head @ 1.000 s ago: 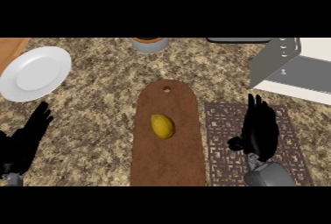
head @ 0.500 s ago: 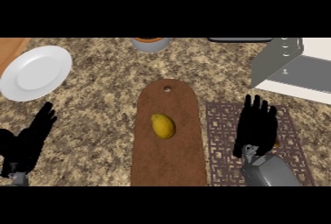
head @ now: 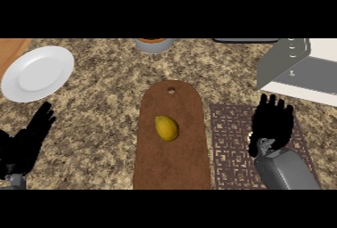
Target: Pick the sweet potato from the placemat and place it in the tiered shelf
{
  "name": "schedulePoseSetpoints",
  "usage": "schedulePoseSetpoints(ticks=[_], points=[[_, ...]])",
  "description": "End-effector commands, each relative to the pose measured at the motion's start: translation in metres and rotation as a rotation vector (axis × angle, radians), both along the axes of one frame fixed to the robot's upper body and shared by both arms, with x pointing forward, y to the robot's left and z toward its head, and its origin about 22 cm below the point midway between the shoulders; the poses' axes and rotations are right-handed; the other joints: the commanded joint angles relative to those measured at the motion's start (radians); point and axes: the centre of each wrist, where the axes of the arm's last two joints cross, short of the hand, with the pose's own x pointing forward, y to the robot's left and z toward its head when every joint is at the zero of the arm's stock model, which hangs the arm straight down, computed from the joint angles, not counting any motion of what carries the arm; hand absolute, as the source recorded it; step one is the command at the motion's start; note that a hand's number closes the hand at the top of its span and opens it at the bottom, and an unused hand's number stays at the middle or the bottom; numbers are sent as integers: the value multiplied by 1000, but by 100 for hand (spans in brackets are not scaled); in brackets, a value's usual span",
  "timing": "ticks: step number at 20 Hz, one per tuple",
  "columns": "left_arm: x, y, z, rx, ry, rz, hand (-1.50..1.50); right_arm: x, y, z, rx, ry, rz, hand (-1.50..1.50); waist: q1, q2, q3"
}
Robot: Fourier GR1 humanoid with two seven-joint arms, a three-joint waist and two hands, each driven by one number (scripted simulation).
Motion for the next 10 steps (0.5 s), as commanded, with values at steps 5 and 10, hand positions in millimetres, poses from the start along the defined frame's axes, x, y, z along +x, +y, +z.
schedulePoseSetpoints(ticks=[5, 10], points=[[0, -1, 12, -7, 8, -36, 0, 12, -26, -26, -47, 38, -65, -150, 4, 1, 1], [-3, 6, 9, 5, -6, 9, 0, 19, -35, -9, -44, 22, -59, -150, 3, 0, 1]])
